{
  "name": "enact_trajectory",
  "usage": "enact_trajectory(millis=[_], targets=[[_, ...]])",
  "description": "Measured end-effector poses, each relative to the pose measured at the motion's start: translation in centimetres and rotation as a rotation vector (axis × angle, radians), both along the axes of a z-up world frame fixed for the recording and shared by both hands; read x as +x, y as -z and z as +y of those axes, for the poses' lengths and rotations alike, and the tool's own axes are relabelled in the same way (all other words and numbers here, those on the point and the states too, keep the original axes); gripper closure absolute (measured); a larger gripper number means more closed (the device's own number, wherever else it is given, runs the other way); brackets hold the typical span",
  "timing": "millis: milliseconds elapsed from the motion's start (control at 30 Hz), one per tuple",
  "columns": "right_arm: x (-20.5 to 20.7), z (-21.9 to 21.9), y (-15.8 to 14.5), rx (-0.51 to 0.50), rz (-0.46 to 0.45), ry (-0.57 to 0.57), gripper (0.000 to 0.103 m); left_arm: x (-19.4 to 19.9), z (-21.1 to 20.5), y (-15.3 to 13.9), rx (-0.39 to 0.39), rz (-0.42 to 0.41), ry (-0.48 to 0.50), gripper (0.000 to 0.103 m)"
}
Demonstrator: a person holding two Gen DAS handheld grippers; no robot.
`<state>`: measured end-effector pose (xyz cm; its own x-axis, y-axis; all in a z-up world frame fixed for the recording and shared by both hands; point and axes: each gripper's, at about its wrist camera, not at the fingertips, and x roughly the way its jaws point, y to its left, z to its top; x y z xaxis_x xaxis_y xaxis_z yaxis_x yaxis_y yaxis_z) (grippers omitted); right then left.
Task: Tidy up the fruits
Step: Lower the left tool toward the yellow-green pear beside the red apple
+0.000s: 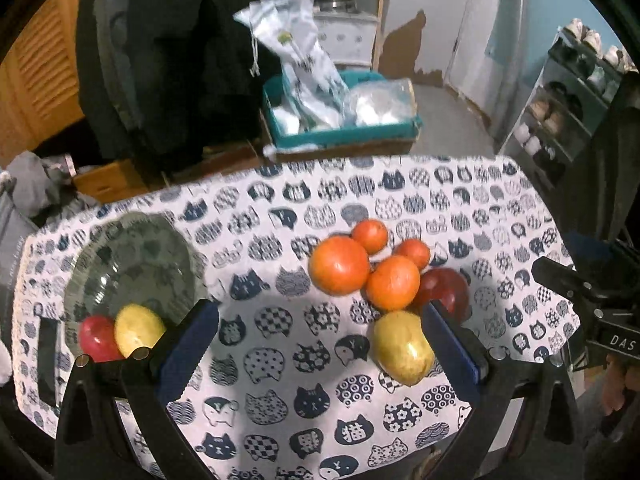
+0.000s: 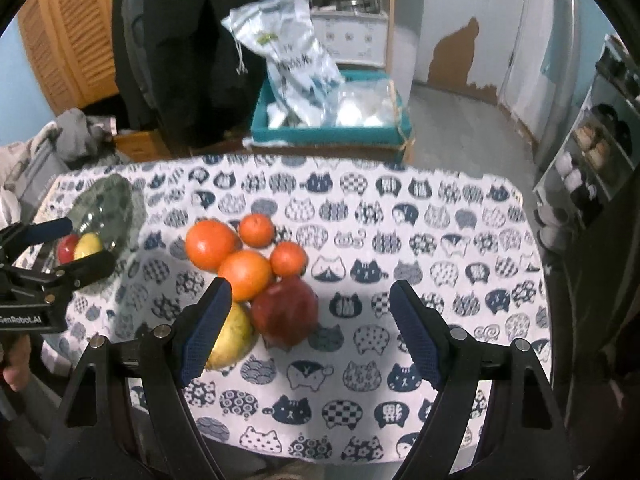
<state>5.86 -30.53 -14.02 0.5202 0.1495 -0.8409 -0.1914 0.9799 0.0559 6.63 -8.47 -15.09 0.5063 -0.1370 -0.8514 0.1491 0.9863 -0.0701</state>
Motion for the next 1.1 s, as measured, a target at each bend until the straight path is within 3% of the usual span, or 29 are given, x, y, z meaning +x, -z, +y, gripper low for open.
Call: enact_trajectory(millis=[367,533,1100], targets=[[1.1,-0.9,5.3,-0.005,0.162,0.032,0.021,1.2,-2.3,5.1,-0.038,0.149,0.034,0.001],[1.4,-1.6,6.9,-0.009,0.206,0.052,0.021,1.2,-3.5,6.9,-0.021,0.191,0.066,0.001],[1.4,-2.7,7.9,-0.009,0.229,0.085,0.021,1.7,-6.9,11.6,-0.034,0.303,0.119,0.001]])
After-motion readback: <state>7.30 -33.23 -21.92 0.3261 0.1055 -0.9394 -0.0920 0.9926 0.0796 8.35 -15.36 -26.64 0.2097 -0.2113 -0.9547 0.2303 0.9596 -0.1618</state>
